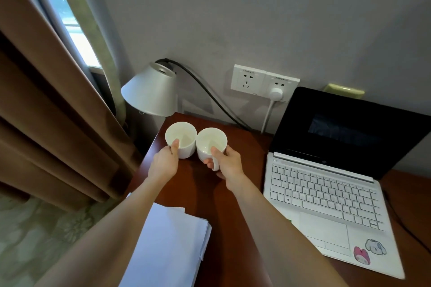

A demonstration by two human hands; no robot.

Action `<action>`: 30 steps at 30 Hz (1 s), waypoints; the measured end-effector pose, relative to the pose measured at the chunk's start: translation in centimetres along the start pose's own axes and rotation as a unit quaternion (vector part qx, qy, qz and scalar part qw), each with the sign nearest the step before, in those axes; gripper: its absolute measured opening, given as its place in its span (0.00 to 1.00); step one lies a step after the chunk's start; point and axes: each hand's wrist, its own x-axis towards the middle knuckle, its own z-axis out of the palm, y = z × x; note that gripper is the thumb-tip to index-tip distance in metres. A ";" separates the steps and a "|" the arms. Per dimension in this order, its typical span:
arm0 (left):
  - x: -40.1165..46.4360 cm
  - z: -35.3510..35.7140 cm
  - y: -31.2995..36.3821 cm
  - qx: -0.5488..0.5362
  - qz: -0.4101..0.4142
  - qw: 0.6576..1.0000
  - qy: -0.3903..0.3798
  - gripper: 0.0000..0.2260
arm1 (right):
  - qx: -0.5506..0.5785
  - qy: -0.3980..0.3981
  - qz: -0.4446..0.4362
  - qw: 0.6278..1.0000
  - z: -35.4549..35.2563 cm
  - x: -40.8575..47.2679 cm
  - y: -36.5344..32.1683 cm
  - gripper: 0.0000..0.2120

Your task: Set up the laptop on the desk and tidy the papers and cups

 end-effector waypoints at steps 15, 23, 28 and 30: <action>0.2 0.1 0.6 0.028 -0.033 0.999 -0.002 0.21 | -0.020 -0.011 -0.015 1.000 -0.4 0.0 -0.1 0.21; -0.6 -0.3 1.1 0.033 -0.031 0.999 0.001 0.25 | -0.019 0.009 -0.016 1.000 -0.3 0.3 -0.1 0.23; -1.5 -0.8 1.8 -0.087 -0.093 0.992 -0.011 0.26 | -0.072 0.039 -0.033 0.996 -0.6 0.0 -0.1 0.22; -1.9 -1.4 2.4 -0.139 -0.122 0.983 0.022 0.22 | -0.079 0.031 -0.028 0.996 -0.9 -0.2 0.2 0.22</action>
